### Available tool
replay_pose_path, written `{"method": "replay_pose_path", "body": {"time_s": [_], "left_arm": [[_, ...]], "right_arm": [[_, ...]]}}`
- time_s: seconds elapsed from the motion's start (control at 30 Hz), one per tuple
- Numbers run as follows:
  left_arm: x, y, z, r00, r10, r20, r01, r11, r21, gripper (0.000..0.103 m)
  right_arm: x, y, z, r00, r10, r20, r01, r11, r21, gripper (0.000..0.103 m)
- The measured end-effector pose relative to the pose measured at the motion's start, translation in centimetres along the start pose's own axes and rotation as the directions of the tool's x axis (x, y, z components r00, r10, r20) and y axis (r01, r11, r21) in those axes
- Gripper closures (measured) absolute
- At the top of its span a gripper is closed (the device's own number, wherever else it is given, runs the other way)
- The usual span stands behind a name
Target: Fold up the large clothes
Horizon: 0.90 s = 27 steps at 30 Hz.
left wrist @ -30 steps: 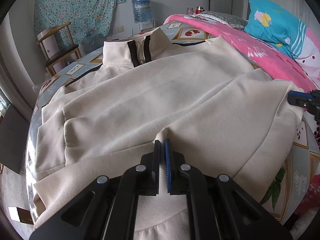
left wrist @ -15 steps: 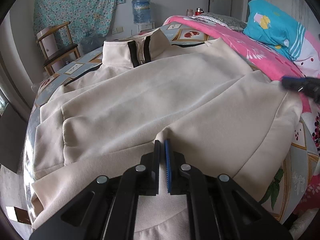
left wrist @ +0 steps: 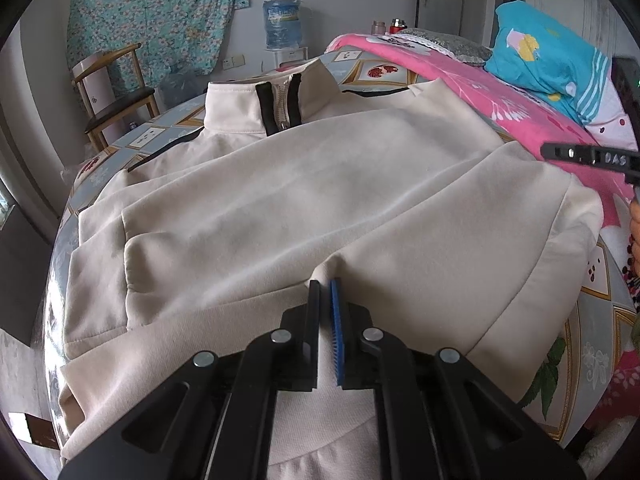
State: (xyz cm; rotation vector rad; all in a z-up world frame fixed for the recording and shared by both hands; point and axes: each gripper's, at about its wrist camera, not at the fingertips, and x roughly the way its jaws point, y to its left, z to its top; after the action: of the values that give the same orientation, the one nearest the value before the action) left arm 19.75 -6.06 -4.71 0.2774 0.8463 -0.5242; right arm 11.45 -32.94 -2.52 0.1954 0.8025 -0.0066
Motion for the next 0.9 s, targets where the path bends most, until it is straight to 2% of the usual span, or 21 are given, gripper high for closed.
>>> {"method": "replay_pose_path", "body": {"time_s": [0.1, 0.2, 0.27, 0.33, 0.37, 0.4, 0.43, 0.5, 0.57, 0.6, 0.63, 0.67, 0.7, 0.8, 0.9], "left_arm": [[0.0, 0.0, 0.0, 1.0, -0.002, 0.002, 0.002, 1.0, 0.0, 0.097], [0.0, 0.0, 0.1, 1.0, -0.003, 0.003, 0.003, 1.0, 0.0, 0.096], [0.0, 0.0, 0.0, 1.0, -0.003, 0.002, 0.003, 1.0, 0.002, 0.096], [0.0, 0.0, 0.0, 1.0, -0.002, 0.002, 0.002, 1.0, 0.003, 0.096], [0.0, -0.1, 0.1, 1.0, -0.002, 0.001, 0.002, 1.0, 0.005, 0.096], [0.0, -0.1, 0.0, 1.0, -0.001, 0.001, 0.001, 1.0, 0.007, 0.096], [0.0, -0.1, 0.0, 1.0, 0.0, 0.0, 0.0, 1.0, 0.008, 0.096], [0.0, -0.1, 0.0, 1.0, -0.001, 0.002, 0.001, 1.0, 0.008, 0.096], [0.0, -0.1, 0.0, 1.0, -0.001, 0.002, 0.001, 1.0, 0.007, 0.096], [0.0, -0.2, 0.1, 1.0, -0.001, 0.003, 0.001, 1.0, 0.006, 0.096], [-0.1, -0.1, 0.0, 1.0, -0.001, 0.003, 0.001, 1.0, 0.006, 0.096], [0.0, -0.1, 0.1, 1.0, -0.001, 0.003, 0.001, 1.0, 0.006, 0.096], [0.0, -0.2, 0.1, 1.0, 0.001, 0.002, -0.001, 1.0, 0.008, 0.096], [-0.1, -0.3, 0.1, 1.0, 0.005, -0.001, -0.005, 1.0, 0.012, 0.095], [-0.1, -0.3, 0.1, 1.0, 0.008, 0.003, -0.008, 1.0, 0.013, 0.095]], "right_arm": [[1.4, 2.3, 0.2, 0.999, 0.043, -0.016, -0.043, 0.998, -0.047, 0.085], [4.3, 2.1, 0.6, 0.996, -0.044, -0.073, 0.04, 0.998, -0.056, 0.085], [5.1, 0.3, 1.2, 0.995, -0.077, -0.068, 0.079, 0.996, 0.032, 0.085], [4.7, -1.5, 1.9, 0.99, -0.134, -0.051, 0.14, 0.983, 0.123, 0.081], [4.1, -2.2, 2.2, 0.99, -0.136, -0.039, 0.141, 0.977, 0.16, 0.081], [3.3, -2.6, 2.2, 0.995, -0.093, -0.025, 0.096, 0.977, 0.19, 0.081], [2.6, -2.7, 2.2, 0.999, -0.051, -0.016, 0.053, 0.978, 0.2, 0.077], [2.0, -2.1, 1.8, 1.0, -0.012, -0.029, 0.017, 0.985, 0.175, 0.052], [2.3, -1.6, 1.2, 0.998, -0.008, -0.067, 0.017, 0.989, 0.146, 0.05], [3.0, -1.5, 0.8, 0.994, -0.034, -0.1, 0.047, 0.99, 0.131, 0.055], [3.7, -1.4, 0.4, 0.99, -0.061, -0.125, 0.076, 0.99, 0.122, 0.067], [4.2, -1.6, 0.0, 0.987, -0.056, -0.149, 0.075, 0.989, 0.125, 0.082], [4.0, -1.8, -0.3, 0.989, -0.038, -0.14, 0.058, 0.988, 0.142, 0.087], [2.0, -1.5, -0.2, 0.998, -0.014, -0.055, 0.022, 0.988, 0.154, 0.092], [-0.1, -1.9, 0.0, 0.999, 0.015, 0.052, -0.024, 0.984, 0.176, 0.092]]}}
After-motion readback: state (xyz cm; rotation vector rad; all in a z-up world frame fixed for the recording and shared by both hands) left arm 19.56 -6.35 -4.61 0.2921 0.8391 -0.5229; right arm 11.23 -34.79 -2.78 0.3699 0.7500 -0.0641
